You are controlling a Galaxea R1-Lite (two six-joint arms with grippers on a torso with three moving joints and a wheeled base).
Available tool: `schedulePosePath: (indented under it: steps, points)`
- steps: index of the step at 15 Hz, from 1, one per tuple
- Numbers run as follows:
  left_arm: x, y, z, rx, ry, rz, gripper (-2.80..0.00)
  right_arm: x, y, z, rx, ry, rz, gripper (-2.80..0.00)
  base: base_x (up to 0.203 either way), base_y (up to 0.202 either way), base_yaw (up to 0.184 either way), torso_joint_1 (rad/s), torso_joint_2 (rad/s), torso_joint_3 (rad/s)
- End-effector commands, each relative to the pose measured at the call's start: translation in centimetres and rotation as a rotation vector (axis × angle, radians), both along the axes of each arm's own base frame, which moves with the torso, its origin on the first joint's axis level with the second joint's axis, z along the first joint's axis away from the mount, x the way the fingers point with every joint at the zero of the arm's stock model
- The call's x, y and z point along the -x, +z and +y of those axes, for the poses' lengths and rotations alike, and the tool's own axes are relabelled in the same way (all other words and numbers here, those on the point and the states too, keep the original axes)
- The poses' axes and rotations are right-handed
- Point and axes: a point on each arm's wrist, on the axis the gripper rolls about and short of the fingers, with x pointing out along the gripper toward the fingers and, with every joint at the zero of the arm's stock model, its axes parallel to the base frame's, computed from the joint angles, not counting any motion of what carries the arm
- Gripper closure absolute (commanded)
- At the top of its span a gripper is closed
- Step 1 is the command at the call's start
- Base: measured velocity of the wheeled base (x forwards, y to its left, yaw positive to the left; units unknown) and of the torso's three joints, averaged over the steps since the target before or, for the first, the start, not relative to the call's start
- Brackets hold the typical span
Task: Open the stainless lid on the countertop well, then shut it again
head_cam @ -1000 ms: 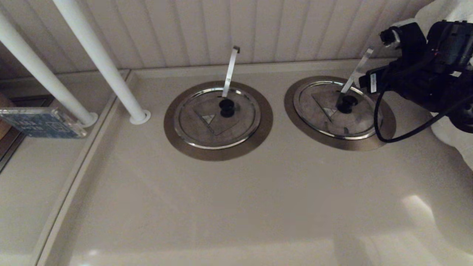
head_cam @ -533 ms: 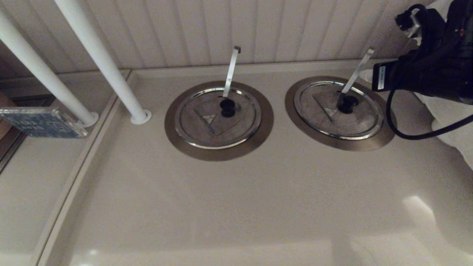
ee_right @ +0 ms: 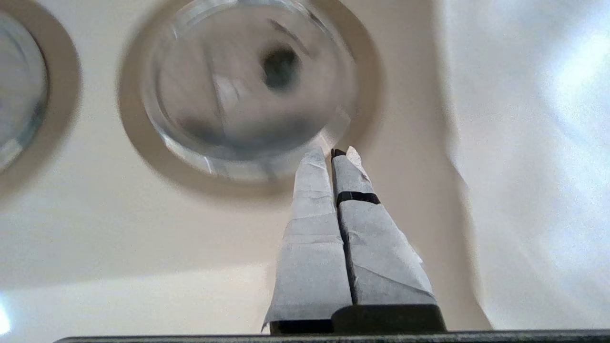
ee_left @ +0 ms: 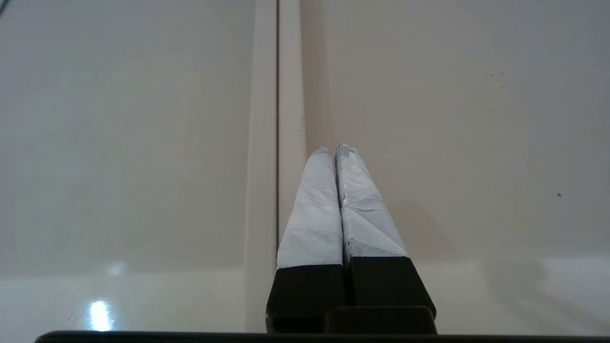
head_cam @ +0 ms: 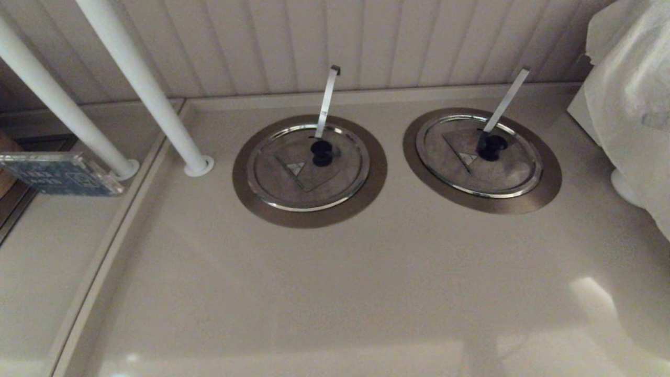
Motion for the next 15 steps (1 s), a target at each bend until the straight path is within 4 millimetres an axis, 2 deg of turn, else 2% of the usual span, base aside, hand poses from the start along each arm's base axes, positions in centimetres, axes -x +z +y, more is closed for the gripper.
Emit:
schedulePosePath:
  steps: [1, 6, 9, 11, 12, 13, 15]
  points:
    - [0.0, 0.0, 0.0, 0.0, 0.0, 0.0, 0.0, 7.8, -0.8, -1.6, -0.015, -0.039, -0.109, 0.0, 0.0, 0.0, 0.0, 0.0, 0.0, 0.0]
    - [0.0, 0.0, 0.0, 0.0, 0.0, -0.001, 0.0, 17.4, -6.0, -3.2, 0.054, -0.175, -0.218, 0.0, 0.0, 0.0, 0.0, 0.0, 0.0, 0.0]
    - [0.0, 0.0, 0.0, 0.001, 0.0, -0.003, 0.0, 21.4, -9.9, -3.2, 0.085, -0.187, -0.299, 0.0, 0.0, 0.0, 0.0, 0.0, 0.0, 0.0]
    - [0.0, 0.0, 0.0, 0.0, 0.0, 0.0, 0.0, 22.8, -13.8, -3.0, 0.094, -0.179, -0.321, 0.0, 0.0, 0.0, 0.0, 0.0, 0.0, 0.0]
    - [0.0, 0.0, 0.0, 0.0, 0.0, -0.001, 0.0, 22.7, -16.1, -2.9, 0.097, -0.166, -0.306, 0.0, 0.0, 0.0, 0.0, 0.0, 0.0, 0.0]
    - [0.0, 0.0, 0.0, 0.001, 0.0, -0.002, 0.0, 22.0, -18.1, -2.8, 0.091, -0.15, -0.274, 0.0, 0.0, 0.0, 0.0, 0.0, 0.0, 0.0]
    - [0.0, 0.0, 0.0, 0.0, 0.0, -0.001, 0.0, 20.1, -20.9, -2.6, 0.05, -0.053, -0.226, 0.0, 0.0, 0.0, 0.0, 0.0, 0.0, 0.0]
